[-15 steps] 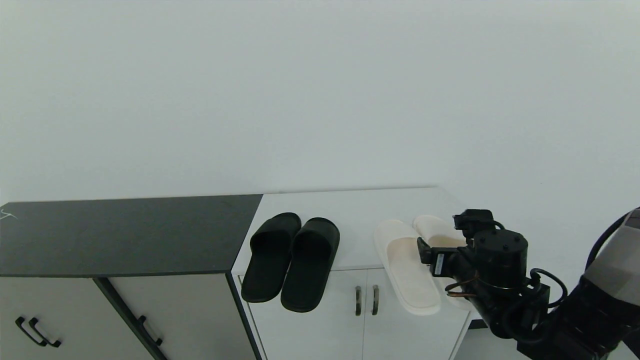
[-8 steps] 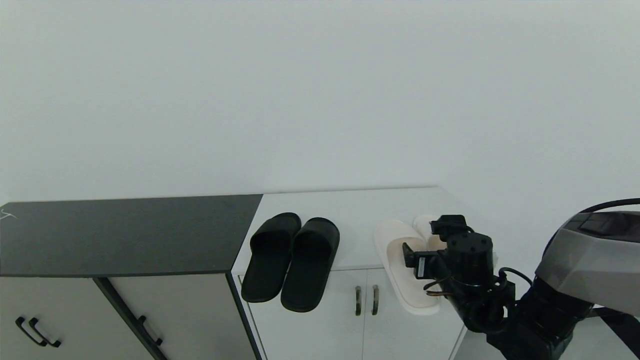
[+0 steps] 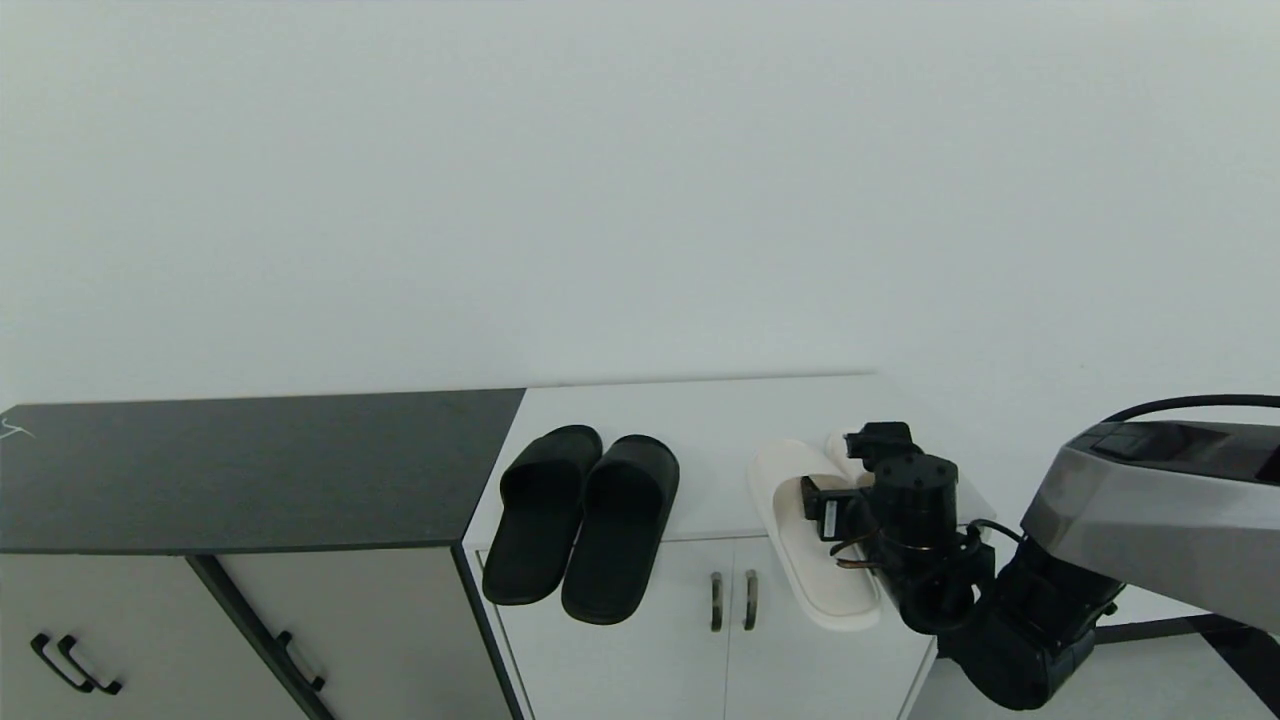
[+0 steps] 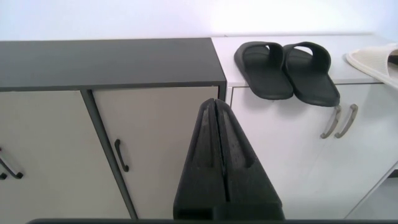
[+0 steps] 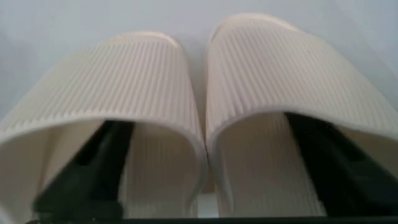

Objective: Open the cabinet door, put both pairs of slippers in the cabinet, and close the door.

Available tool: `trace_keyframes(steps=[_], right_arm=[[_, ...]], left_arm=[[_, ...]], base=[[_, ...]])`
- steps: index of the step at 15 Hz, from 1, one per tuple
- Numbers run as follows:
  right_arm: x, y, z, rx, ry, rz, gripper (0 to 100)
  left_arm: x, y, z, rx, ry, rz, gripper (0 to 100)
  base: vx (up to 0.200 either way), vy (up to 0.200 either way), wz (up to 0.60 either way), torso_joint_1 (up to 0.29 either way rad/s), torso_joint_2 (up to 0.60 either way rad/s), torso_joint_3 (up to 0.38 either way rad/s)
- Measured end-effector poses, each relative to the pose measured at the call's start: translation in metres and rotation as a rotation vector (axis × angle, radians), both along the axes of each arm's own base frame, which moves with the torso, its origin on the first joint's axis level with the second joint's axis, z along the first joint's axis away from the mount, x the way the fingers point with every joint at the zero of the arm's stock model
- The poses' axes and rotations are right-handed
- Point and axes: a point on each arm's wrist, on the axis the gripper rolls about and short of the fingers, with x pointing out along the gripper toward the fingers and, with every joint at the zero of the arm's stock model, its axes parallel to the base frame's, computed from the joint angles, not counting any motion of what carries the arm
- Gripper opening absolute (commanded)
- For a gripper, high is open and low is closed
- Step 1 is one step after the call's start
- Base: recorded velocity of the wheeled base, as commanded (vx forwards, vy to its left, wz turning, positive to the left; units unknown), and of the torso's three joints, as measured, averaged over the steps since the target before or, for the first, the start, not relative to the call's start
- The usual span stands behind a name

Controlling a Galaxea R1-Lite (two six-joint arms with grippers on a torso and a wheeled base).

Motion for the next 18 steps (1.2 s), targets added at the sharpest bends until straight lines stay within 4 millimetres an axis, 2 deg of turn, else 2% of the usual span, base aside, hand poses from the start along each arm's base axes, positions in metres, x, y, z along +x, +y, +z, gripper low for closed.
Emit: trace_keyframes(steps=[4, 6, 8, 10, 11, 14, 16, 18], right_arm=[[0.001, 0.002, 0.004, 0.013, -0.012, 0.02, 0], [-0.012, 0.006, 0.015, 0.031, -0.014, 0.115, 0], [-0.037, 0.009, 0.032, 0.059, -0.011, 0.277, 0], [-0.073, 0.006, 0.051, 0.094, -0.004, 0.474, 0], [-0.092, 0.002, 0.058, 0.108, 0.008, 0.572, 0], [-0.146, -0.017, 0.071, 0.135, 0.037, 0.801, 0], [-0.165, -0.025, 0.076, 0.145, 0.031, 0.881, 0], [-0.175, -0.029, 0.083, 0.163, 0.011, 0.947, 0]], left_arm=[[0.0, 0.0, 0.0, 0.0, 0.0, 0.0, 0], [0.0, 0.0, 0.0, 0.0, 0.0, 0.0, 0], [0.0, 0.0, 0.0, 0.0, -0.001, 0.0, 0], [0.0, 0.0, 0.0, 0.0, 0.0, -0.001, 0], [0.0, 0.0, 0.0, 0.0, 0.0, -0.001, 0], [0.0, 0.0, 0.0, 0.002, 0.0, -0.001, 0], [0.0, 0.0, 0.0, 0.002, 0.0, -0.002, 0], [0.0, 0.0, 0.0, 0.002, 0.0, -0.002, 0]], base=[[0.0, 0.0, 0.0, 0.0, 0.0, 0.0], [-0.1, 0.0, 0.0, 0.001, 0.0, 0.001], [-0.2, 0.0, 0.0, 0.005, 0.0, 0.0], [-0.2, 0.0, 0.0, 0.005, 0.0, -0.002], [-0.2, 0.0, 0.0, 0.017, 0.01, 0.007], [0.0, 0.0, 0.0, 0.0, 0.0, 0.0], [0.0, 0.2, 0.0, 0.0, 0.0, 0.007], [0.0, 0.2, 0.0, 0.005, 0.0, 0.005]])
